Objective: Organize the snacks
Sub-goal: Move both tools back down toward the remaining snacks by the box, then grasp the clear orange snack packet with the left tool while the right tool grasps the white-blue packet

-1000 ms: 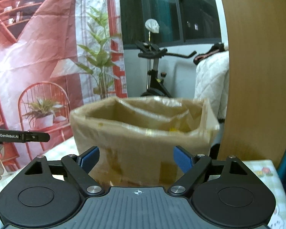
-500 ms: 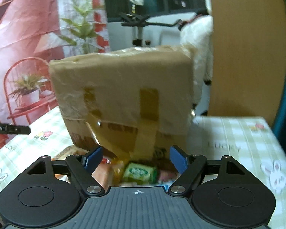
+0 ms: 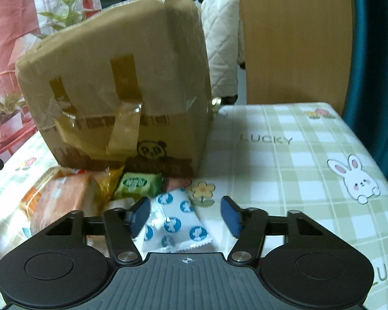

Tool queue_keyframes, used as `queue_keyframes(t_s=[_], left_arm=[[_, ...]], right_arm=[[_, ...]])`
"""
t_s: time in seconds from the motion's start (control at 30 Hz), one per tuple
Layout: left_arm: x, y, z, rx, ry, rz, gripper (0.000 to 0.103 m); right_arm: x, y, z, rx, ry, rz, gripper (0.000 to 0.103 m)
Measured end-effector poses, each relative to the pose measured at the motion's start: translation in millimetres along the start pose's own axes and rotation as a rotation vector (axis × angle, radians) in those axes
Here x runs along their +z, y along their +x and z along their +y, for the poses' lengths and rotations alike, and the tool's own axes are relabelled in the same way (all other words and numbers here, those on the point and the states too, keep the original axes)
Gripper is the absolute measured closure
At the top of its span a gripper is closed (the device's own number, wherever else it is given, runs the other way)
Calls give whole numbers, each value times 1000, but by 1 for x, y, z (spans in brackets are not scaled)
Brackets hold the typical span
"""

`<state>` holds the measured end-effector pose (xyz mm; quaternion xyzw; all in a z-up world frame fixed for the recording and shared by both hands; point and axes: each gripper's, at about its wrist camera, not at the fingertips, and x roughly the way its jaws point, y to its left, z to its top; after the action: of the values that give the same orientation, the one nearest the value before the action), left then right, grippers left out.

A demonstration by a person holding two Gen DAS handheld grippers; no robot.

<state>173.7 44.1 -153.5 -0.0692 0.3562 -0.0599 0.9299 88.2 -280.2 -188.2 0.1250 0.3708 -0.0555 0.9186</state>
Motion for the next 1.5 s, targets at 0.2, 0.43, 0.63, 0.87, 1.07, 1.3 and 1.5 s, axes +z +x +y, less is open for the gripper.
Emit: queue_keyframes(t_s=[0.2,0.43,0.63,0.87,1.07,1.3,1.5], left_arm=[[-1,1,9,15,-32,11,56],[-5,9,16,15,-55,53,67],[0,5,14,-32,-84,71,67],[22,-14,19,-37,-76,70,67],[26,-27,19,-48,-18,78,67],[14,-3,10,-82,-31,123,75],[11,1,3,-92,10,129,75]], right_arm=[[5,8,8,20,-19,12,48],[11,10,13,35,-5,14,54],[23,-1,15,73,55,-1,54],[33,-18,15,78,57,12,54],[23,-25,5,77,95,51,54],[21,0,21,150,88,97,68],[39,18,69,177,10,108,53]])
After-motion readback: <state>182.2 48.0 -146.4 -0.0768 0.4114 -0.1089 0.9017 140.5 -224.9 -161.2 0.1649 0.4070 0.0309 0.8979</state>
